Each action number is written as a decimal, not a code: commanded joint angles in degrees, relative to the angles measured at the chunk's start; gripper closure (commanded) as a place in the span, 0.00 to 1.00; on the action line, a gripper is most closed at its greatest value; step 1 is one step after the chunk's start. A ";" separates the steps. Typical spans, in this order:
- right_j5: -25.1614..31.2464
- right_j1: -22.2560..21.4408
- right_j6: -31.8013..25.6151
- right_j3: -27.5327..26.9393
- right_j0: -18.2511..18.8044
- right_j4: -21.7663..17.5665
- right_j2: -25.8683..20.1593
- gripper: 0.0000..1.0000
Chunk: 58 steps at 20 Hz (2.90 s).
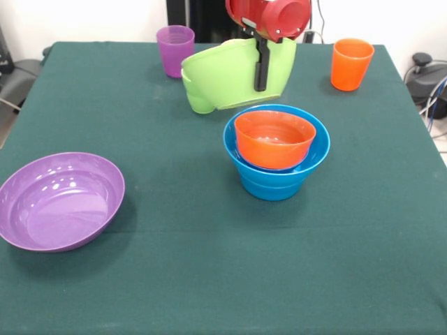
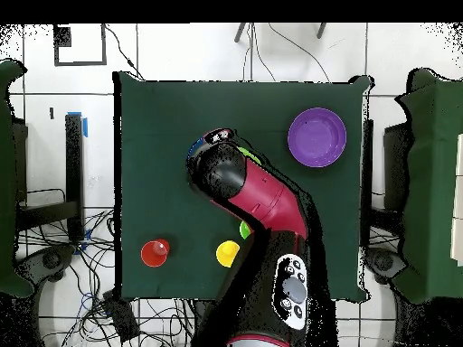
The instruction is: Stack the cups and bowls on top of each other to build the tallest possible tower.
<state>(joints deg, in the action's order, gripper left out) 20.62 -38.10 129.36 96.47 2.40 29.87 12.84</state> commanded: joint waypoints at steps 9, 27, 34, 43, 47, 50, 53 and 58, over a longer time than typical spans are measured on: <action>7.01 1.33 6.18 -5.28 -4.03 -6.06 2.08 1.00; 8.61 5.82 12.63 -10.77 -10.44 -1.86 5.76 1.00; 5.92 9.23 12.81 -12.03 -11.04 -0.34 5.70 1.00; 5.12 12.46 11.96 -12.43 -11.17 -0.49 6.60 1.00; 5.69 13.06 11.84 -12.76 -11.21 -0.28 6.67 1.00; 7.25 13.62 12.11 -13.31 -11.52 -0.27 7.15 1.00; 7.47 14.20 12.68 -13.49 -11.95 0.16 7.07 1.00; 8.17 14.58 13.24 -14.06 -12.22 0.79 6.93 1.00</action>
<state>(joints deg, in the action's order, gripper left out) 23.56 -25.42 129.37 86.09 -8.69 28.79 22.94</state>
